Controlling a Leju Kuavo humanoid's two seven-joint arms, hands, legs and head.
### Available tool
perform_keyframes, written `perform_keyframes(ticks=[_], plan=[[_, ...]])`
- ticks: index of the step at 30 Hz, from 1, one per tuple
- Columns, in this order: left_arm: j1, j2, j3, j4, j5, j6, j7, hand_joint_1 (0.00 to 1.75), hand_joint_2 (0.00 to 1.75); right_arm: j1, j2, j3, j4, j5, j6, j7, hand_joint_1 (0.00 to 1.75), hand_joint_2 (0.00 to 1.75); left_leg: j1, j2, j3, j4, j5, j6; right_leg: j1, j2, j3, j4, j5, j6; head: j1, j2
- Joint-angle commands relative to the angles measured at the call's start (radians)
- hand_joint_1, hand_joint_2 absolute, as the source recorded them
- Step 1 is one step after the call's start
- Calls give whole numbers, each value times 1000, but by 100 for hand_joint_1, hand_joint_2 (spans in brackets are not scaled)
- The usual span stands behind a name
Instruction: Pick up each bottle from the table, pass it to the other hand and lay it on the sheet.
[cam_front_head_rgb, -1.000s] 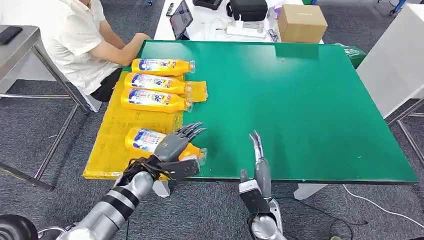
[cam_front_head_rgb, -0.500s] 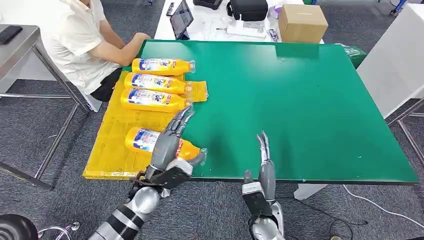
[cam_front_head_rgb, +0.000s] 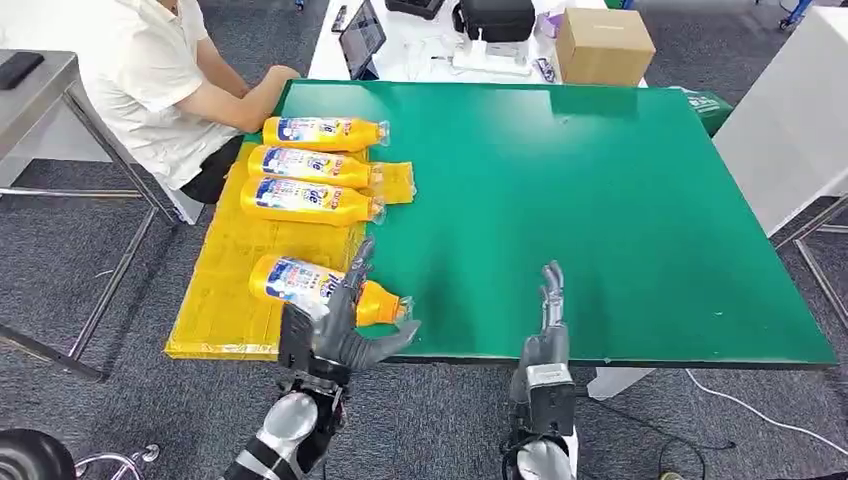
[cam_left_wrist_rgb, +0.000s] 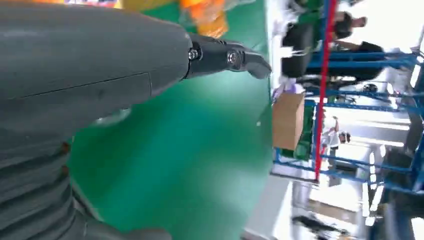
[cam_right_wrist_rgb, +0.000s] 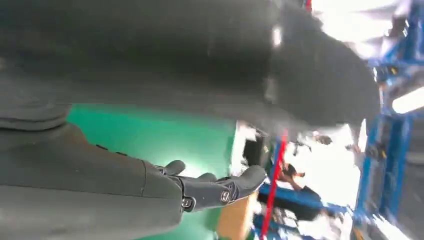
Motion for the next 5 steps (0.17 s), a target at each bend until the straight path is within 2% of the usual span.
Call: perform_keyframes(ticks=[1,2,4,5], plan=[[18,19,-8,-34,46,69,-36,0,175,3,-2,9,-23,-4,-48,2,0,175,0,1,3,-1,-1,1,1,0,3,-1,-1,-2,0,0],[16,22,-11,-33,44,71,-36,0,175,5,-1,8,-24,8,-48,2,0,175,1,3,9,-1,-3,2,2,0,9,-2,-2,-5,0,0],[18,29,-25,-33,41,88,-37,0,175,3,-5,12,-9,-3,-48,2,0,175,0,2,5,-1,-2,1,1,1,5,-1,-1,-3,0,0],[11,35,-28,-30,30,91,-41,0,175,2,-3,19,3,-19,-45,2,0,0,1,2,6,-1,-2,1,2,0,6,-1,-1,-4,0,0]])
